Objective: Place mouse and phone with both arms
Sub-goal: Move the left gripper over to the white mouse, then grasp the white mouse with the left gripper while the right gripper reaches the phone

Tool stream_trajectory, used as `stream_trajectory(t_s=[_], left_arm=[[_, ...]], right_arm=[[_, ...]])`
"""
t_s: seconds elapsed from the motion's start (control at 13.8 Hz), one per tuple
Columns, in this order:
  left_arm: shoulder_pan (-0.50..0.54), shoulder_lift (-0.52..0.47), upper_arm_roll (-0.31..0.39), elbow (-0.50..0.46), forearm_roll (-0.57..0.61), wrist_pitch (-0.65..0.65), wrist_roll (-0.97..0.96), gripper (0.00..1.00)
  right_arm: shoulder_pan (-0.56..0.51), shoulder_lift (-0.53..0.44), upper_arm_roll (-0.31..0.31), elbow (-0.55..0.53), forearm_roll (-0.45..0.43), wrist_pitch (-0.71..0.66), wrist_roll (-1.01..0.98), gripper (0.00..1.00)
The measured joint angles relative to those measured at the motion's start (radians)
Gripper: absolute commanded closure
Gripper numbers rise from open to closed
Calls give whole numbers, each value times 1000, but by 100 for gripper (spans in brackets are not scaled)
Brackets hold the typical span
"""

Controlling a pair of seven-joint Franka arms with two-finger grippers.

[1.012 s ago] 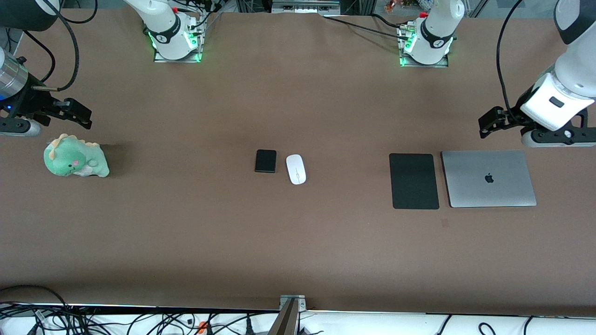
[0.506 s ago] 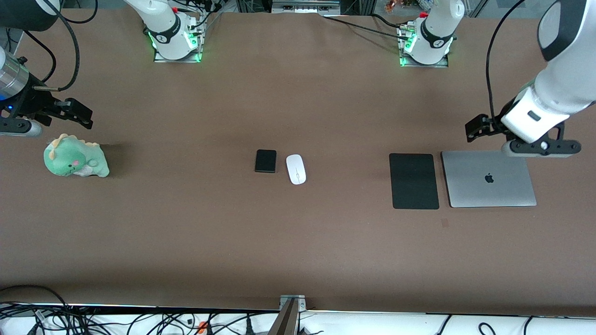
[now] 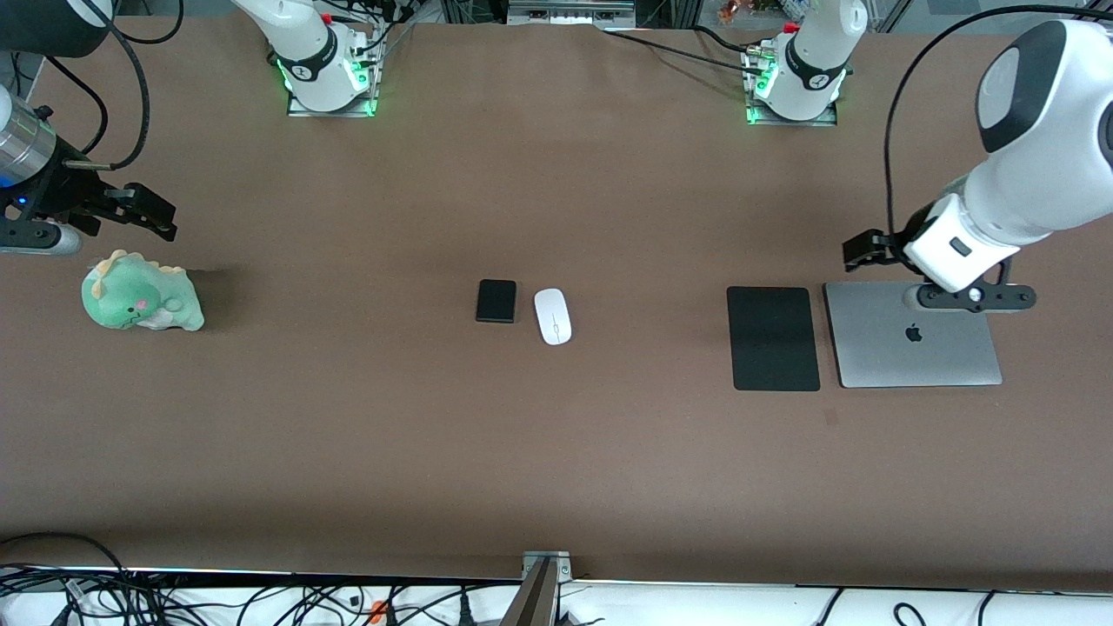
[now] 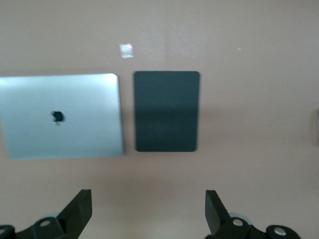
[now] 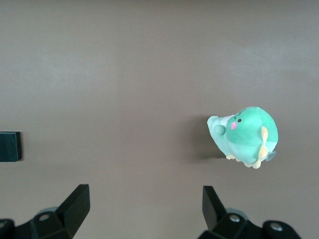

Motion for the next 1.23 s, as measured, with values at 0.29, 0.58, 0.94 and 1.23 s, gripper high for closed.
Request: stream_trajectory(t_s=[0.29, 0.58, 0.94, 1.23], left_arm=[[-121, 52, -28, -1, -12, 33, -214, 0], [-264, 160, -33, -5, -16, 171, -409, 0], [-429, 324, -36, -3, -16, 378, -632, 0], [-552, 462, -28, 26, -16, 564, -801, 0]], right_arm=[[1, 0, 1, -1, 0, 0, 0, 0], [2, 0, 1, -1, 1, 0, 0, 0], [2, 0, 1, -2, 3, -1, 0, 0], [2, 0, 2, -6, 19, -2, 0, 0]])
